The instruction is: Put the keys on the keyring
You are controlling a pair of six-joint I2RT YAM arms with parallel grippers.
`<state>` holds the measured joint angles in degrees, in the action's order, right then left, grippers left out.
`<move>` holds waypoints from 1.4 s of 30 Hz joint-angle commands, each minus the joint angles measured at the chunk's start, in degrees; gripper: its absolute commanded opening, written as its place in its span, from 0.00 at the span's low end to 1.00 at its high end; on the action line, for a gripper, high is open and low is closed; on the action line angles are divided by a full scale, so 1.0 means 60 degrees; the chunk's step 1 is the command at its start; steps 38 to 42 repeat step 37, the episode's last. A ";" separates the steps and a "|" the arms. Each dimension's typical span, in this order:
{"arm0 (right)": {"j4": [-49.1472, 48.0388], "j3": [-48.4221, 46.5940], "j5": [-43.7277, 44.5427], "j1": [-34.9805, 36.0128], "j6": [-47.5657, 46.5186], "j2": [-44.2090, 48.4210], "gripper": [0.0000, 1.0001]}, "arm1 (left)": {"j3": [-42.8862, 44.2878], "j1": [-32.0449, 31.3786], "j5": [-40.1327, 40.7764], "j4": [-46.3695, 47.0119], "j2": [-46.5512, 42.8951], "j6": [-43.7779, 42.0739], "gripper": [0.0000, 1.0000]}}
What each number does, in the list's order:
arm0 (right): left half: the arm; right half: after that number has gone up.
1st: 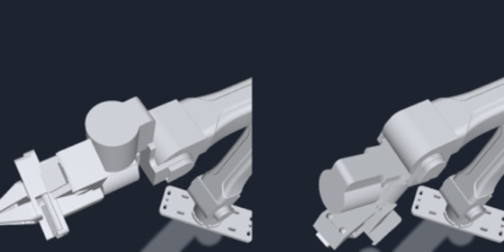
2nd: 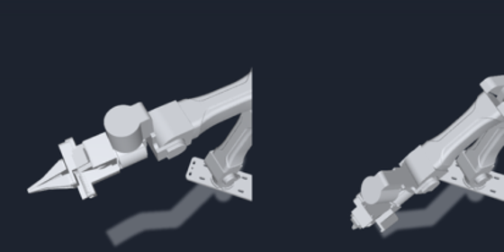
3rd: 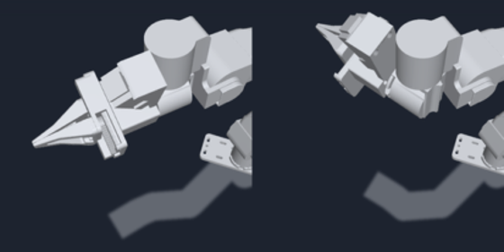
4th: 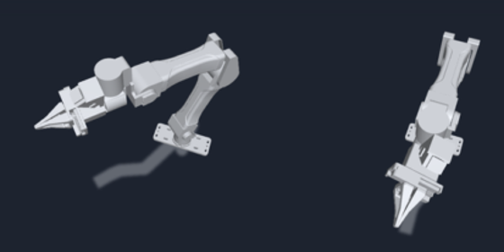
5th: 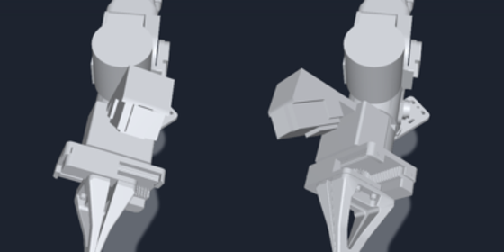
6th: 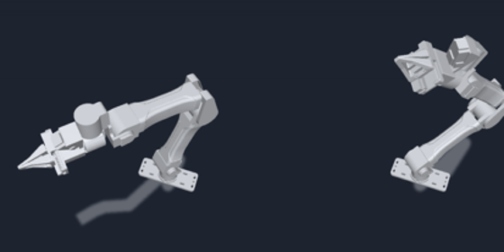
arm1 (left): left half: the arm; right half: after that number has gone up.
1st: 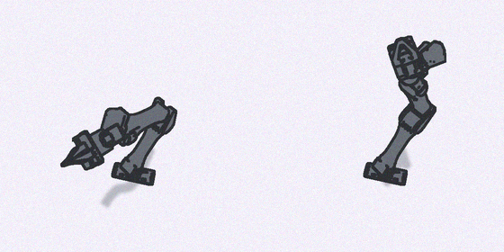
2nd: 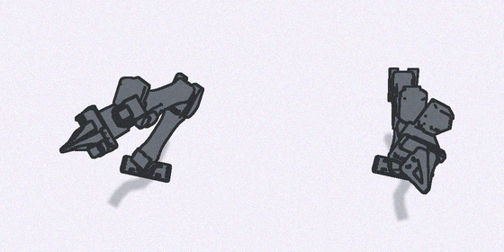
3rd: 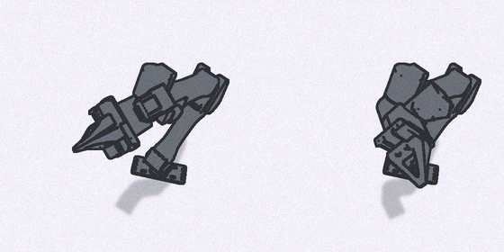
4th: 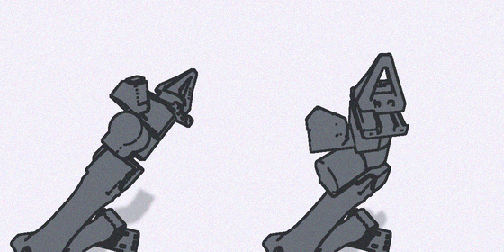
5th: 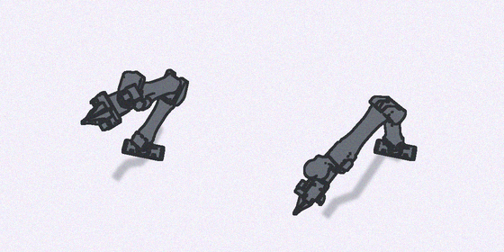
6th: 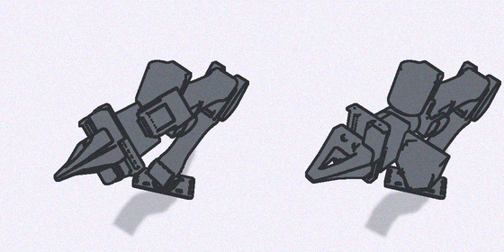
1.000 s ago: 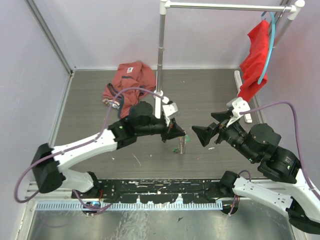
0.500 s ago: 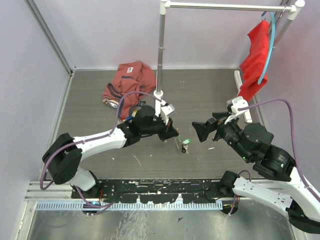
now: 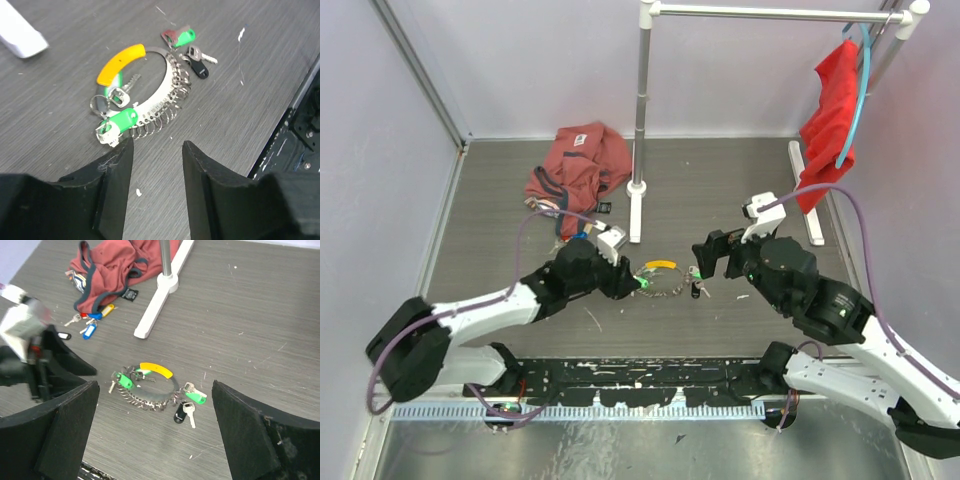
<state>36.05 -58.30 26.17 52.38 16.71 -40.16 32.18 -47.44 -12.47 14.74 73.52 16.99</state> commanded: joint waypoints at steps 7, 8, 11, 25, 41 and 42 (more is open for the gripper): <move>0.0031 0.0120 0.1635 0.0000 0.0103 -0.0050 1.00 | 0.0038 0.0105 0.3424 -0.3670 -0.4310 0.0613 0.98; -0.0017 0.0168 0.1699 0.0000 0.0042 0.0097 1.00 | 0.0169 0.0109 0.3766 -0.4088 -0.4758 0.0667 0.98; -0.0029 0.0190 0.1820 0.0000 -0.0095 0.0641 1.00 | 0.0611 0.0107 0.4597 -0.5666 -0.6117 0.0844 0.98; 0.0586 0.0571 0.2283 0.0000 -0.0402 0.2720 1.00 | 0.1503 0.0102 0.6696 -0.9545 -0.9915 0.0904 0.98; 0.0417 0.1039 0.2261 0.0000 -0.0601 0.3552 1.00 | 0.1361 0.0101 0.6688 -0.9578 -1.0014 0.0728 0.98; 0.0417 0.1039 0.2261 0.0000 -0.0601 0.3552 1.00 | 0.1361 0.0101 0.6688 -0.9578 -1.0014 0.0728 0.98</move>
